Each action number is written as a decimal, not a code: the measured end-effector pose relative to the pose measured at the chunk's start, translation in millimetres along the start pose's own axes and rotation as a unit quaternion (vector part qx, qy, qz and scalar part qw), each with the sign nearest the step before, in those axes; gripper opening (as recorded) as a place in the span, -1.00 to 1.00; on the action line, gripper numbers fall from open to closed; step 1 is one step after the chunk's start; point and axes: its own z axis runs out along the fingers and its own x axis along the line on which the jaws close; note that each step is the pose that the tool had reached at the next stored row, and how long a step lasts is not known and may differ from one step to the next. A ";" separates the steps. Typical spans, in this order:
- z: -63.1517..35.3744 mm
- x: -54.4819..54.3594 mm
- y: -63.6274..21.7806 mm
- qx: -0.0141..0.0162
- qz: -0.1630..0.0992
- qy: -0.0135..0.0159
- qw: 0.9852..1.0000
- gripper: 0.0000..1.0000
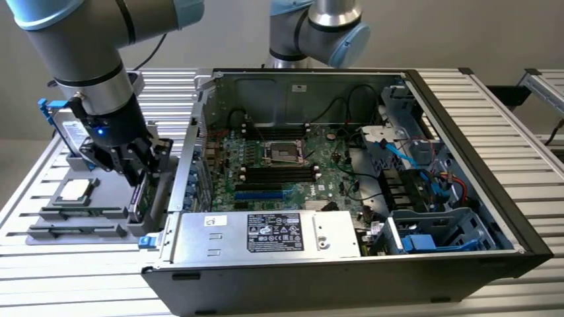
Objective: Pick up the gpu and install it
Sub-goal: 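Pick up the gpu and move the gpu toward the slot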
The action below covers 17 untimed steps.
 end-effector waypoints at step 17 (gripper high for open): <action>2.5 0.0 0.0 0.002 0.006 0.000 1.000 -0.11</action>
